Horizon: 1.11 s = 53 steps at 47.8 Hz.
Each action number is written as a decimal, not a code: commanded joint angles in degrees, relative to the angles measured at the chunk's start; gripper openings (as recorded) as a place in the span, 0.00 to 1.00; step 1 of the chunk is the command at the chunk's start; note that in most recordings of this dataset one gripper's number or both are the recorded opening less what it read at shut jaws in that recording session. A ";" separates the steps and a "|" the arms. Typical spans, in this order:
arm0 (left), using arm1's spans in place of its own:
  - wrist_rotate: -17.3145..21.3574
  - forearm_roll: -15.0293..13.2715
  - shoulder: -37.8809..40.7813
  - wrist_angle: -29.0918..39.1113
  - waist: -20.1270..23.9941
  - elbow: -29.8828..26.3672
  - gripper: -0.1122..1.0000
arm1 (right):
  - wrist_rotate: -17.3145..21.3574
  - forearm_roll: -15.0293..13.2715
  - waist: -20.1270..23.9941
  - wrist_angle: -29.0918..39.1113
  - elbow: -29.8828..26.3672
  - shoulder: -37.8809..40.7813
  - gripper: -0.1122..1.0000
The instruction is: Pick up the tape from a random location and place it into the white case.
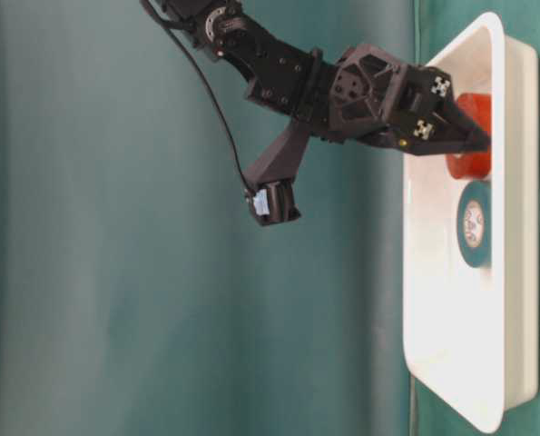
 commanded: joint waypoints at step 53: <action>-0.09 -0.09 0.53 0.18 0.00 -0.70 0.97 | 1.14 -4.13 1.58 13.71 -1.05 -27.16 0.87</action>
